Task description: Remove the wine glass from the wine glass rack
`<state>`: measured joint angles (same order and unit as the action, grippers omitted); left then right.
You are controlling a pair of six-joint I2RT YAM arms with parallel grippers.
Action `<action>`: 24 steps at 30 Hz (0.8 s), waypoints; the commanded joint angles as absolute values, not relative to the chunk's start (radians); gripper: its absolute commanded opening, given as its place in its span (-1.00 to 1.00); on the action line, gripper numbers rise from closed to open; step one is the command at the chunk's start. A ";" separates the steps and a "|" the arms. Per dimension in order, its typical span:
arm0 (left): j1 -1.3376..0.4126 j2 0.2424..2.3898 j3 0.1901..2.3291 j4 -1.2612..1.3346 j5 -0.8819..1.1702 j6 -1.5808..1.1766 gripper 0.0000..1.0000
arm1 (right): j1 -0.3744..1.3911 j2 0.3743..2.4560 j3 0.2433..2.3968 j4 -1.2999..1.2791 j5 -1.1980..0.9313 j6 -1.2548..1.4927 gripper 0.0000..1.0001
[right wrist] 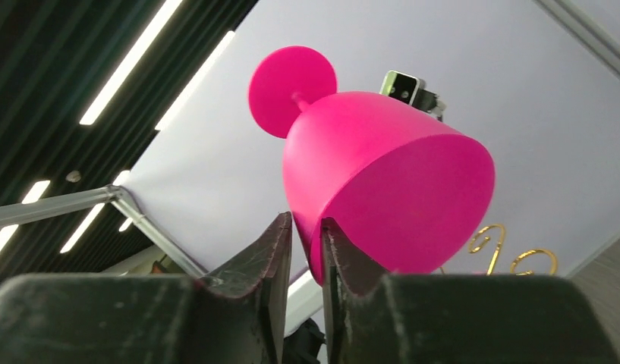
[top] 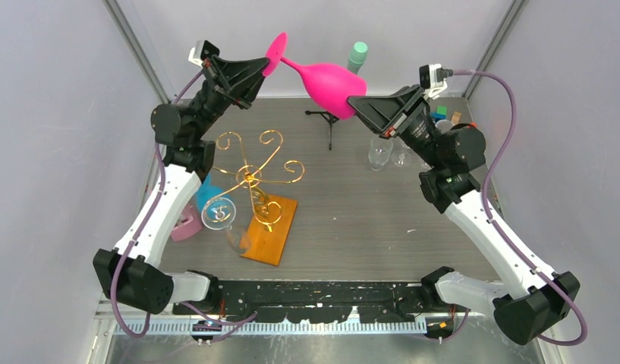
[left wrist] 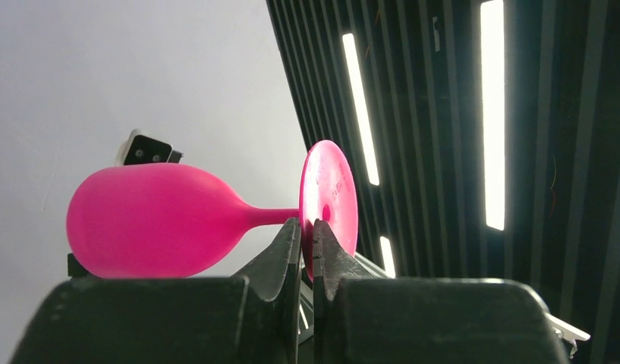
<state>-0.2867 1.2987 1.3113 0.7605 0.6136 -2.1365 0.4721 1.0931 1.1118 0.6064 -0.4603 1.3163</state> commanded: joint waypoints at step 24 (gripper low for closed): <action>-0.298 1.255 1.296 0.678 0.665 -1.975 0.22 | 0.485 1.027 1.240 0.429 -0.481 1.090 -0.99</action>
